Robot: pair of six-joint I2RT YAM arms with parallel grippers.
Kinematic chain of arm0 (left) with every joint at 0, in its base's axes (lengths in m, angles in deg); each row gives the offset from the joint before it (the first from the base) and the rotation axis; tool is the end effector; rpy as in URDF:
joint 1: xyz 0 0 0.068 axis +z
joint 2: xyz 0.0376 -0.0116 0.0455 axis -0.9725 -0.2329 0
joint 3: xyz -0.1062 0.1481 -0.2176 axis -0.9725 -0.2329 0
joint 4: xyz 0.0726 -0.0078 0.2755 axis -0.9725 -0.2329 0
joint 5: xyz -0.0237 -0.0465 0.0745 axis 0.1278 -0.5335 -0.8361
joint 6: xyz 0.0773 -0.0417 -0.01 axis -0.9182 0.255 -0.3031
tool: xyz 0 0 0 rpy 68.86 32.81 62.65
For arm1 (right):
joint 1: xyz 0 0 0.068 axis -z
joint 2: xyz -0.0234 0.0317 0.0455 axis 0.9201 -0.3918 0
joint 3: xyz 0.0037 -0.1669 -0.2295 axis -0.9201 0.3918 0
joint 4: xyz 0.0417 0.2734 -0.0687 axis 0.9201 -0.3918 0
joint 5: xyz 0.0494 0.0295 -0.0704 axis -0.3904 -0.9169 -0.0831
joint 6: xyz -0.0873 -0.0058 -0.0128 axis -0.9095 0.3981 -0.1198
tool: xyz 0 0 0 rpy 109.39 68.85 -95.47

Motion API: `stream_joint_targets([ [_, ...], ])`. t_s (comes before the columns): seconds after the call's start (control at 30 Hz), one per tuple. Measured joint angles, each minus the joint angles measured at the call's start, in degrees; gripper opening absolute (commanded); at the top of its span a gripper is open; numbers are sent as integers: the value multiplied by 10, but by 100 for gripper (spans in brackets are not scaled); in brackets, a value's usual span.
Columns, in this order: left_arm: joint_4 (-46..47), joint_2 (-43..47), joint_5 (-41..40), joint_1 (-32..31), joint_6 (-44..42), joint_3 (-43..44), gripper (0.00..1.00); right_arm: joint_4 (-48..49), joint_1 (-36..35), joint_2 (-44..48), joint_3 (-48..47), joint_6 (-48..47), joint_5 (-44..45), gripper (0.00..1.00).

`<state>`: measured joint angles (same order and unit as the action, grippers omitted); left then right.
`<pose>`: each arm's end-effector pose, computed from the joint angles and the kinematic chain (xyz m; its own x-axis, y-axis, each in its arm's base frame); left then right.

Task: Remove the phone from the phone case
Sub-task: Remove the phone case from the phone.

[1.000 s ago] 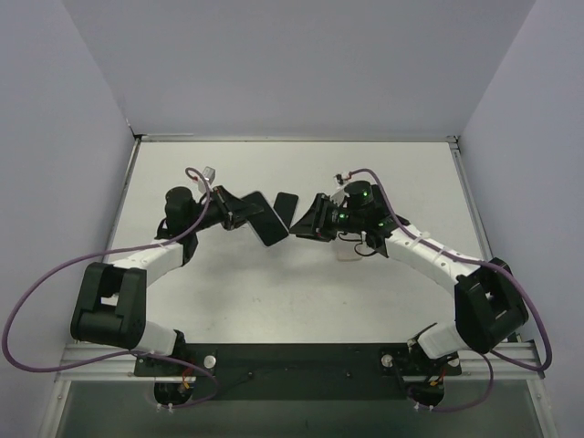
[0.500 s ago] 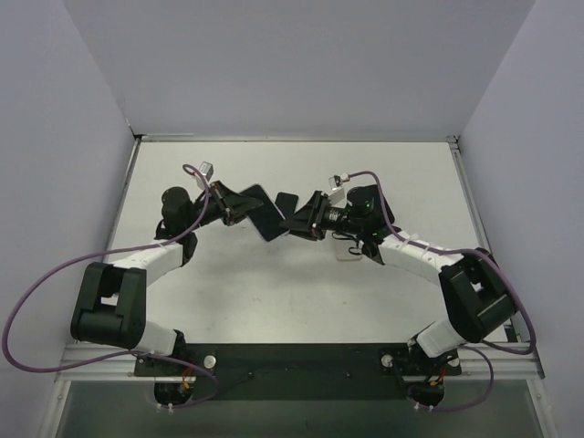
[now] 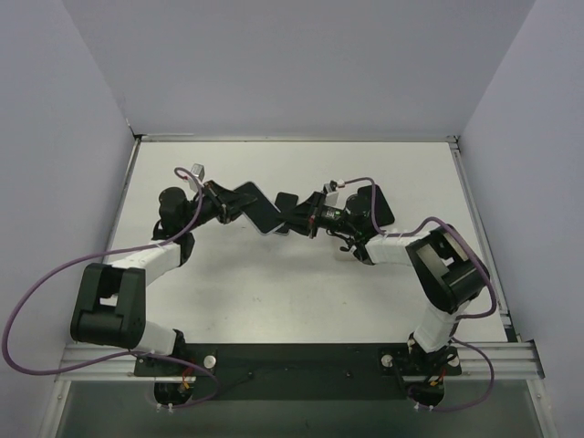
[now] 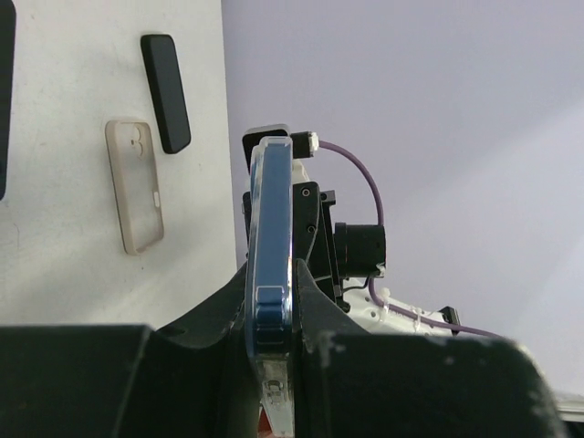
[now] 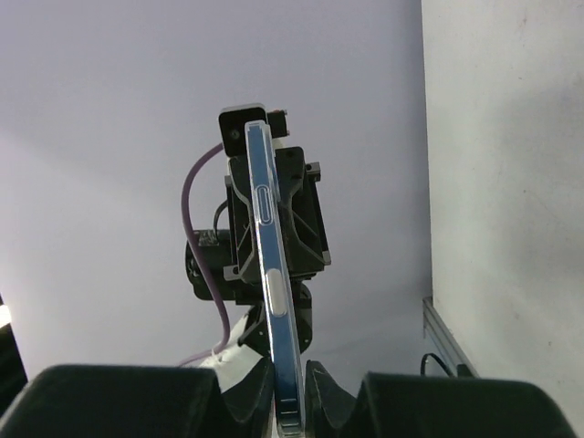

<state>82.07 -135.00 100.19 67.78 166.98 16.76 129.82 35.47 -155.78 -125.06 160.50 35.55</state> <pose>0.3349 -0.1066 0.2282 -0.7924 -0.6037 -0.0878 0.0475 0.0824 -0.9955 0.2965 0.2495 0.2198 -0.9782 0.1893 -0.0856 -0.1137 -0.1433 0.9831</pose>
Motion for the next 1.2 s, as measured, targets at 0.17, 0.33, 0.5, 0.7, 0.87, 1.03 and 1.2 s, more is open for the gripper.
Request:
stream_joint_targets([
  [0.17, -12, 9, -26, 0, 0, -1, 0, 36, 0, -24, -2, 74, 15, 0],
  [0.33, -12, 32, -57, -1, 2, -3, 0, 47, -1, -27, -14, 122, 29, 0],
  [0.5, -11, 47, -79, -3, 2, -4, 0, 54, -2, -27, -21, 138, 41, 0],
  [0.7, -12, 47, -93, -7, 2, -4, 0, 54, -2, -27, -21, 144, 52, 8],
  [0.87, -13, 50, -103, -10, 0, -4, 0, 54, -2, -27, -19, 148, 59, 9],
  [1.03, -22, 54, -108, -13, -8, -4, 0, 54, -2, -26, -16, 151, 62, 19],
  [1.2, -25, 55, -108, -16, -30, -4, 0, 50, -1, -23, -5, 167, 71, 25],
])
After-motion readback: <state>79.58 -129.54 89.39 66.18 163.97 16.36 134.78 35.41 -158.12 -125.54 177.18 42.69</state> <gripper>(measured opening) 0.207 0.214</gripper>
